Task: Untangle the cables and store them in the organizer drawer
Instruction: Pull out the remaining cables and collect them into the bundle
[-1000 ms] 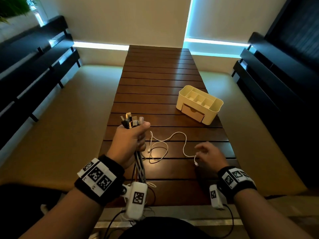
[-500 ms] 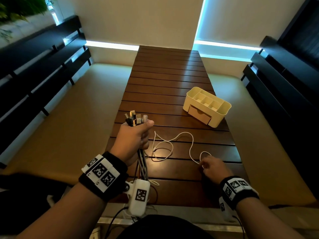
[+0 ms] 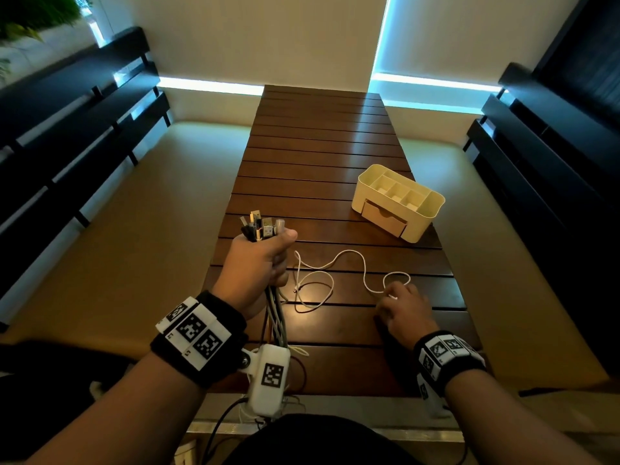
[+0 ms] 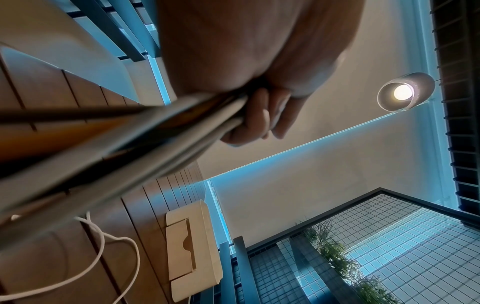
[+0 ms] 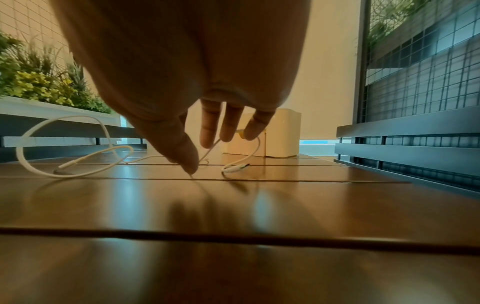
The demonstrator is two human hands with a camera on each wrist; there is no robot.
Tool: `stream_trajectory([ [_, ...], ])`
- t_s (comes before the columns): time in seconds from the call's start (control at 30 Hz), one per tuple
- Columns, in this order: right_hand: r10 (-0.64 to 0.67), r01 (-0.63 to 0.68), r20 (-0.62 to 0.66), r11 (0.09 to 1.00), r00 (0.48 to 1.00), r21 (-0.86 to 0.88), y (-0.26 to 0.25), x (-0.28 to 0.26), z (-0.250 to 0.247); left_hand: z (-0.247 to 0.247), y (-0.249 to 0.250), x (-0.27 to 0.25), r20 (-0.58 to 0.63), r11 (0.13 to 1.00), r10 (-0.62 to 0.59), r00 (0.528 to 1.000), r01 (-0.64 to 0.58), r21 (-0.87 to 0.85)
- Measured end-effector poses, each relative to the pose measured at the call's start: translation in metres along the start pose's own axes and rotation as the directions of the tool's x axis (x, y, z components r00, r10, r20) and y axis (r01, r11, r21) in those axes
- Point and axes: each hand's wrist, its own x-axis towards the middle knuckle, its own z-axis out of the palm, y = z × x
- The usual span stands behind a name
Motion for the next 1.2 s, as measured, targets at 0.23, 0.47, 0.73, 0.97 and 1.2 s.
stream_trajectory([
  [0.23, 0.016, -0.011, -0.039, 0.994, 0.999, 0.109, 0.012, 0.004, 0.002, -0.004, 0.002, 0.000, -0.008, 1.000, 0.002, 1.000, -0.002, -0.010],
  [0.47, 0.146, -0.108, -0.268, 0.983, 0.952, 0.151, 0.012, 0.006, -0.007, -0.008, 0.004, -0.001, -0.025, 1.000, 0.002, 1.000, -0.003, -0.021],
  [0.73, 0.296, -0.294, -0.030, 0.954, 0.955, 0.065, 0.010, 0.014, -0.022, -0.010, 0.005, -0.001, -0.021, 1.000, -0.005, 1.000, 0.005, -0.010],
  [0.97, 0.453, -0.422, 0.194, 0.484, 0.870, 0.766, -0.020, 0.026, -0.042, -0.010, 0.004, 0.000, -0.024, 1.000, 0.017, 1.000, -0.017, -0.018],
  [1.2, 0.495, -0.535, 0.223, 0.685, 0.840, 0.495, -0.016, 0.024, -0.023, -0.009, 0.004, 0.001, -0.031, 1.000, 0.005, 1.000, -0.006, -0.017],
])
